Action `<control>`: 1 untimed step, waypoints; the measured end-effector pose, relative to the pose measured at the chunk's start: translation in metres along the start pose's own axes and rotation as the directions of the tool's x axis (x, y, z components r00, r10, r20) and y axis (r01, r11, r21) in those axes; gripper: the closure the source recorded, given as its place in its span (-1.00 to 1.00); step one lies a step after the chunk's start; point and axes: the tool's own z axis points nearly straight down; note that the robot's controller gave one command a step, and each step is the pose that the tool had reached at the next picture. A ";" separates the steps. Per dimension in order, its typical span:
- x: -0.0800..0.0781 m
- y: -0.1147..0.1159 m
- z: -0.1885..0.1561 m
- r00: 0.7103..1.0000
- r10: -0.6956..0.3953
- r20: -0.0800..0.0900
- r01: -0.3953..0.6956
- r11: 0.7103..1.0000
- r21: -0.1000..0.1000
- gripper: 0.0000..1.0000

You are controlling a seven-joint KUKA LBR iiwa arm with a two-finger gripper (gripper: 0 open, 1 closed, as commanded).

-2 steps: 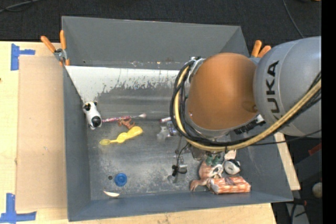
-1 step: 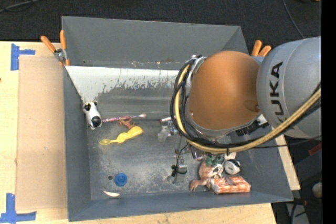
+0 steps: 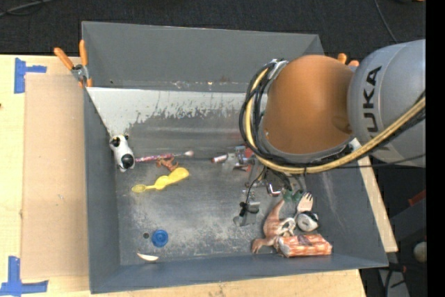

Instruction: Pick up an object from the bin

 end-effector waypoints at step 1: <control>0.004 -0.017 0.018 0.999 0.054 -0.002 -0.054 0.999 -0.002 -1.00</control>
Offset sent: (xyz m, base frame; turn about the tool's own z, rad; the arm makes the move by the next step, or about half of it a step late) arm 0.0241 -0.0712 -0.0393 0.2043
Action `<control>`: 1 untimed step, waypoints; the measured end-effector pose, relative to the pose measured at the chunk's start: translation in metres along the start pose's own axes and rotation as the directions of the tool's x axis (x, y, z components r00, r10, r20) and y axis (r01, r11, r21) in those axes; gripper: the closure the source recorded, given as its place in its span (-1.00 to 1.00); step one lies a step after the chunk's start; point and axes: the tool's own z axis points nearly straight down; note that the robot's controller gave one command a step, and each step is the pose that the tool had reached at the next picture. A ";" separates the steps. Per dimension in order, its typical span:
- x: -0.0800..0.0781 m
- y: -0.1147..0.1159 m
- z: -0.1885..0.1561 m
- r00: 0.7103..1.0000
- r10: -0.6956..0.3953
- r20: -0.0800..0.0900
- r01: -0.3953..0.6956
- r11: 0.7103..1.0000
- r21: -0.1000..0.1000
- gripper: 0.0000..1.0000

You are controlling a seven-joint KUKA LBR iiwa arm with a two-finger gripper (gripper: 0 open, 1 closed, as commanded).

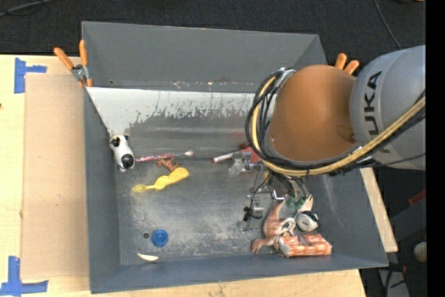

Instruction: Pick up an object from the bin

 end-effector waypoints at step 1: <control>-0.025 -0.050 0.020 0.989 0.148 0.003 -0.148 0.989 0.001 -1.00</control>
Offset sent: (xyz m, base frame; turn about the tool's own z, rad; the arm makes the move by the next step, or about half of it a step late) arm 0.0146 -0.0947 -0.0511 -0.1110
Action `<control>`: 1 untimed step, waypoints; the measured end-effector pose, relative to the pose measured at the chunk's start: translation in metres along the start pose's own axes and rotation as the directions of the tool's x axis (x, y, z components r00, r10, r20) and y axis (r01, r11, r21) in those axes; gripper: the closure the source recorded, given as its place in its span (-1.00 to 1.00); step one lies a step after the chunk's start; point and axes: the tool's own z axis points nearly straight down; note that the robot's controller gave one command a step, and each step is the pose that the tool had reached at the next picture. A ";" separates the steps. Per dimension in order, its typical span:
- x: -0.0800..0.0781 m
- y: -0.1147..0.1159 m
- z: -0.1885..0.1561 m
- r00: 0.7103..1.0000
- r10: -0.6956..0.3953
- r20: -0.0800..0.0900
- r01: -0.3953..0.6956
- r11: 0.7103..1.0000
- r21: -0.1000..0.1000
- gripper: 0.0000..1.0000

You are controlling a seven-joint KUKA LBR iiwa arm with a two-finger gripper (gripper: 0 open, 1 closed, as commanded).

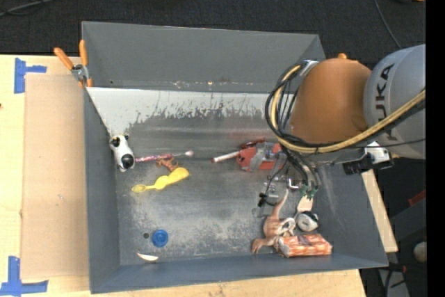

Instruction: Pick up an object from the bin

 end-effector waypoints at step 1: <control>0.001 -0.028 0.020 0.981 -0.196 -0.003 0.196 0.981 -0.003 -1.00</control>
Offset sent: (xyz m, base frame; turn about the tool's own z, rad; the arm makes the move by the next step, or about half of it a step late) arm -0.0359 -0.0504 -0.0798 -0.1330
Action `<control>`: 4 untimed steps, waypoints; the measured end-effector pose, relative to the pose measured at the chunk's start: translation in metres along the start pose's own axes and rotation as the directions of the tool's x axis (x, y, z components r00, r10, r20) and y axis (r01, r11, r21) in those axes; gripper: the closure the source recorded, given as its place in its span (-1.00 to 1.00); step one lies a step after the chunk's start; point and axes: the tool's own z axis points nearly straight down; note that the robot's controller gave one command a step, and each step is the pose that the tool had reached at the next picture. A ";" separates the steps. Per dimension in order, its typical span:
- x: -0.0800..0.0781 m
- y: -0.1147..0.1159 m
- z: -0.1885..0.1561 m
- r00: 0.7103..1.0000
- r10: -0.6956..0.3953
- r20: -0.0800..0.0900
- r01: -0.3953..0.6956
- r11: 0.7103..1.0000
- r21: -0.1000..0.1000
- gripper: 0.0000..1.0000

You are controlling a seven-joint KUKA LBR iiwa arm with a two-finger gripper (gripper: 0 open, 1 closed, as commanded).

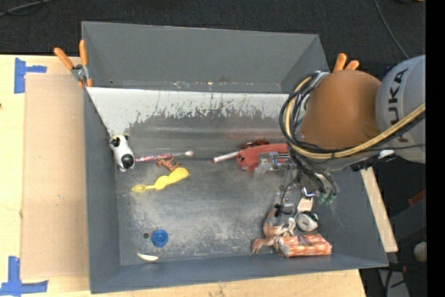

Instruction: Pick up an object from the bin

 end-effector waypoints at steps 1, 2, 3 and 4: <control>0.027 -0.018 0.052 0.998 0.057 0.003 -0.057 0.998 0.002 -1.00; 0.045 -0.027 0.075 0.984 -0.179 0.007 0.179 0.984 0.002 -1.00; 0.048 -0.066 0.086 0.919 -0.394 0.003 0.394 0.919 0.001 1.00; 0.048 -0.066 0.086 0.919 -0.393 0.002 0.393 0.919 0.000 1.00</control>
Offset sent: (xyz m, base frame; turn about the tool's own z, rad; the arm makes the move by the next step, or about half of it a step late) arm -0.0553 -0.0366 -0.0861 -0.2746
